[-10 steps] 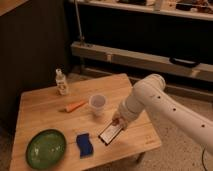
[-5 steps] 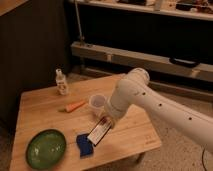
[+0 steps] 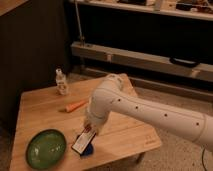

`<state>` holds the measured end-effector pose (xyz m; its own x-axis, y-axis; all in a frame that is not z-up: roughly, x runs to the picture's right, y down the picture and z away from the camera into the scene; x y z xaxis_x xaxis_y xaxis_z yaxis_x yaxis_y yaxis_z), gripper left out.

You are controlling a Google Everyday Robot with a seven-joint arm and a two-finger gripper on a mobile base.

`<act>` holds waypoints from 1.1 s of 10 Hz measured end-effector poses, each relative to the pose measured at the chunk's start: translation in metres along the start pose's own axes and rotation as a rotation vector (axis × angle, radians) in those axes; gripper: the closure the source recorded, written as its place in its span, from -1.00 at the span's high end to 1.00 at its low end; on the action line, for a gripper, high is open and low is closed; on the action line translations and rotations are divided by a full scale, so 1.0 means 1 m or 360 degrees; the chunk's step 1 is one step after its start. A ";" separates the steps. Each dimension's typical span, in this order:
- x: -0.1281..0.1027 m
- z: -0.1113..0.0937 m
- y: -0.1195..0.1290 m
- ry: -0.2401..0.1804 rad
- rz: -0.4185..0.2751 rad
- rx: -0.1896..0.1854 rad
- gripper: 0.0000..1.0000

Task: Place the eraser on the white sponge

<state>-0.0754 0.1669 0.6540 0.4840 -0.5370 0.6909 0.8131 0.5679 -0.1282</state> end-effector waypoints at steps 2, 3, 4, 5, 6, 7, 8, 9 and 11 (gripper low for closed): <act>-0.004 0.017 -0.009 -0.0036 -0.0008 -0.0019 -1.00; -0.004 0.026 -0.012 -0.0048 -0.0007 -0.0036 -1.00; -0.002 0.038 -0.013 -0.0058 0.0003 -0.0058 -1.00; -0.003 0.044 -0.014 -0.0062 0.0003 -0.0072 -1.00; -0.006 0.052 -0.014 -0.0068 0.0005 -0.0088 -1.00; -0.007 0.062 -0.012 -0.0076 0.0017 -0.0104 -1.00; -0.008 0.069 -0.010 -0.0081 0.0027 -0.0111 -1.00; -0.008 0.074 -0.009 -0.0086 0.0039 -0.0116 -1.00; -0.006 0.085 -0.005 -0.0114 0.0081 -0.0097 -1.00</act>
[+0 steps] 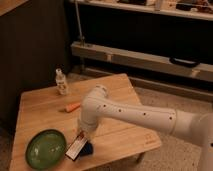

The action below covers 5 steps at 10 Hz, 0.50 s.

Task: Place the eraser on the white sponge

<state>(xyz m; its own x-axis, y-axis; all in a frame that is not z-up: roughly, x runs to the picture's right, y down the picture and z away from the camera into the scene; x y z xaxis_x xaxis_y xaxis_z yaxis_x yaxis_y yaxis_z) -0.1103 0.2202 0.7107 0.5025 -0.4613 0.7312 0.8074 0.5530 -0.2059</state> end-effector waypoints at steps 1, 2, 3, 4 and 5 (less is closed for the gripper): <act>0.002 0.002 0.000 0.0000 0.0015 0.0003 -1.00; 0.004 0.006 0.000 -0.0003 0.0031 0.0003 -1.00; 0.006 0.012 -0.001 -0.0005 0.0049 -0.0003 -1.00; 0.008 0.015 -0.003 0.0001 0.0056 -0.0011 -1.00; 0.009 0.020 -0.005 0.0010 0.0061 -0.0024 -1.00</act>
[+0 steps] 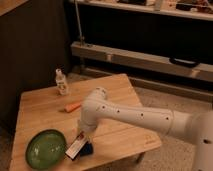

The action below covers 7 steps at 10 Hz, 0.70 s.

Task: Place the eraser on the white sponge

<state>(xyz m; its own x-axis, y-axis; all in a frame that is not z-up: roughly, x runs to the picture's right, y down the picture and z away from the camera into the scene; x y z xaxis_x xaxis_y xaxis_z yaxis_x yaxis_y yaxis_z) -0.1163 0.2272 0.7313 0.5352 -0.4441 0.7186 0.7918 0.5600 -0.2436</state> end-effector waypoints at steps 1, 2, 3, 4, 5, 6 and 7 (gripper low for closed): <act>0.002 0.009 -0.002 0.0011 0.0008 -0.0023 -1.00; 0.006 0.016 -0.002 0.0019 0.0023 -0.0041 -1.00; 0.010 0.024 0.000 0.0028 0.0045 -0.0060 -0.98; 0.015 0.029 0.002 0.0038 0.0074 -0.0079 -0.87; 0.021 0.034 0.006 0.0040 0.0106 -0.0095 -0.63; 0.024 0.035 0.007 0.0031 0.0128 -0.0097 -0.47; 0.030 0.034 0.009 0.0008 0.0159 -0.0091 -0.23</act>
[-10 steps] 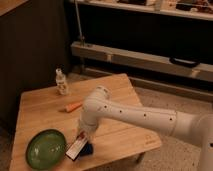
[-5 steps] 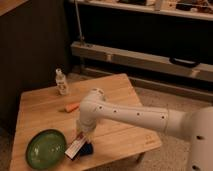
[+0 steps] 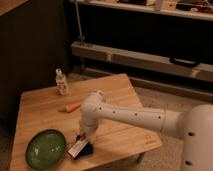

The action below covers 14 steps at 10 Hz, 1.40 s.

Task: Place the eraser on the white sponge

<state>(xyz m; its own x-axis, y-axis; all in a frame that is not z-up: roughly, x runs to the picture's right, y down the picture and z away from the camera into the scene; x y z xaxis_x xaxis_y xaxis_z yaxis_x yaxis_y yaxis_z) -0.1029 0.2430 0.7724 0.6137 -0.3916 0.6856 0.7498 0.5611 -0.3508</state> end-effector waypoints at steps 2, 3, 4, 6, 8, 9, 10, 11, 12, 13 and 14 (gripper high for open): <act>0.008 -0.005 0.003 -0.0031 0.0030 0.0018 0.14; 0.010 -0.009 0.002 -0.0042 0.0033 0.0031 0.34; 0.010 -0.014 0.002 -0.0046 0.0031 0.0037 0.54; 0.006 -0.017 0.003 -0.0047 0.0017 0.0040 0.60; 0.000 -0.020 0.004 -0.0046 -0.0001 0.0040 0.60; -0.002 -0.022 0.004 -0.0051 -0.0018 0.0040 0.60; -0.005 -0.026 0.005 -0.0077 -0.0049 0.0050 0.60; -0.002 -0.030 0.007 -0.0133 -0.0057 0.0075 0.60; 0.005 -0.034 0.011 -0.0177 -0.0042 0.0100 0.60; 0.017 -0.037 0.017 -0.0224 -0.0013 0.0125 0.60; 0.032 -0.039 0.025 -0.0256 0.0029 0.0150 0.60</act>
